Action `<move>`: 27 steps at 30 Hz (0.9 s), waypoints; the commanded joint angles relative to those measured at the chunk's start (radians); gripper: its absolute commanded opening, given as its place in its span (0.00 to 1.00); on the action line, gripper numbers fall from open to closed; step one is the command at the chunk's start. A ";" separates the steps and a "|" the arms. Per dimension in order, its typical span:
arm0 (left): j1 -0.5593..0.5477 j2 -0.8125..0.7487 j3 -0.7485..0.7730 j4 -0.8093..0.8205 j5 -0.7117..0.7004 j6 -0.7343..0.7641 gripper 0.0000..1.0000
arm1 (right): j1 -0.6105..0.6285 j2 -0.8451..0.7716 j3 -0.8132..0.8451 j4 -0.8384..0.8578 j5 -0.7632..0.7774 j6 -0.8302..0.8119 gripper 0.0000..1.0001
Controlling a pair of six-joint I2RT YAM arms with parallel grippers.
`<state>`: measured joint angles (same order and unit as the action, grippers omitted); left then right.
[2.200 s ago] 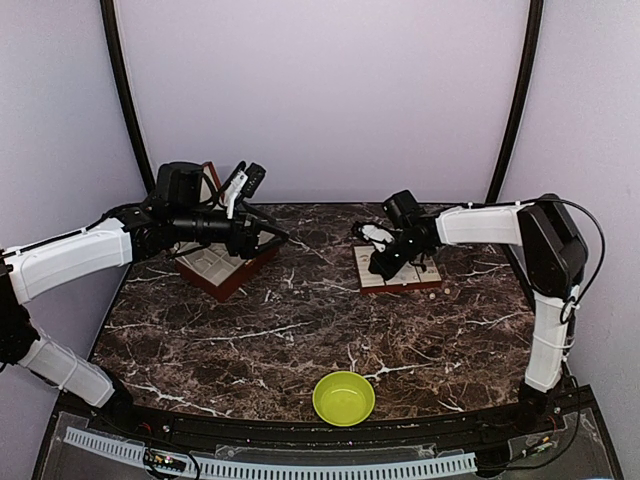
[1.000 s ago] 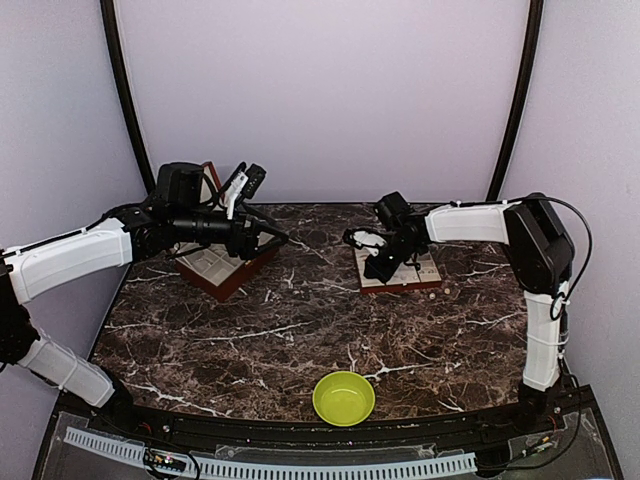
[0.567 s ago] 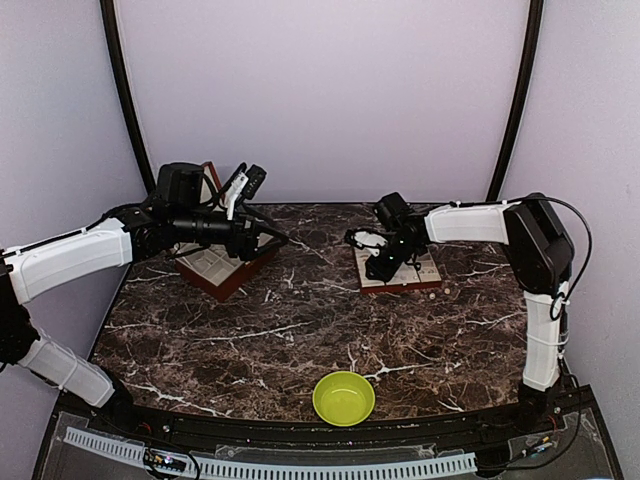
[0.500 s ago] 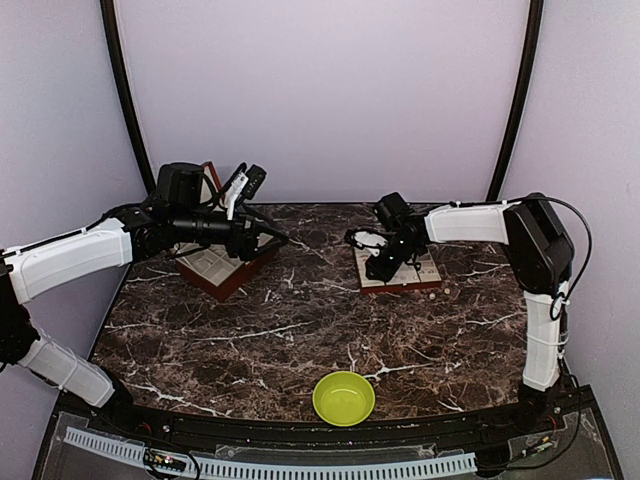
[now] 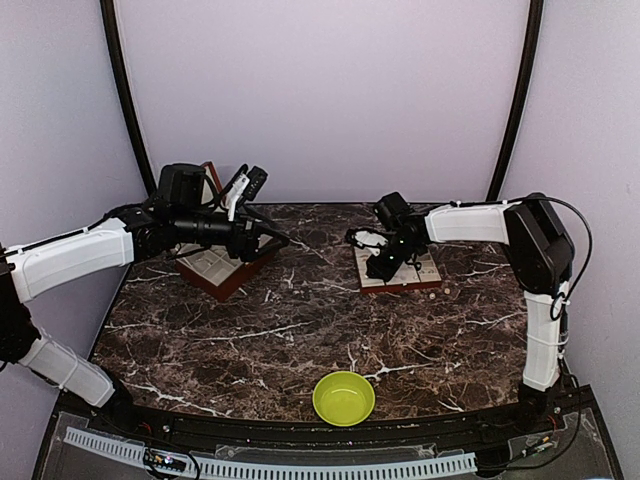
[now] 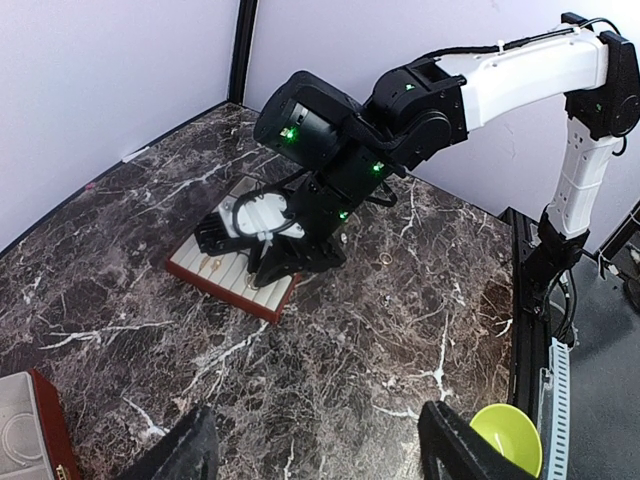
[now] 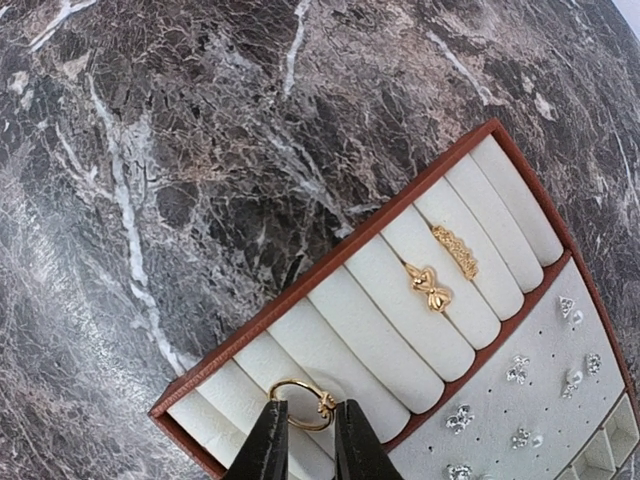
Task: Organize the mixed jewelry
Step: Place the ring in the ring tray, then pick up the ring from the ring tray.
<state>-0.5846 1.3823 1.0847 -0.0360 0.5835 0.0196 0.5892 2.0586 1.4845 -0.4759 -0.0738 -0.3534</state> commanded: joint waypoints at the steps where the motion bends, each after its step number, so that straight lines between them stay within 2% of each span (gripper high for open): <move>1: 0.002 0.000 0.005 -0.009 0.011 0.010 0.71 | 0.004 -0.038 -0.004 0.002 0.011 0.015 0.15; 13: 0.002 -0.003 0.004 -0.008 0.007 0.011 0.72 | 0.004 -0.047 -0.027 0.036 0.017 0.048 0.00; 23: 0.002 -0.004 0.004 -0.008 0.005 0.010 0.72 | 0.004 -0.106 -0.059 0.070 0.039 0.074 0.00; 27: 0.002 -0.005 0.002 -0.007 0.006 0.007 0.72 | 0.004 -0.104 -0.050 0.075 0.031 0.072 0.06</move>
<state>-0.5846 1.3872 1.0847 -0.0402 0.5827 0.0193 0.5892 1.9854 1.4338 -0.4393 -0.0467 -0.2935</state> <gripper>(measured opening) 0.715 0.042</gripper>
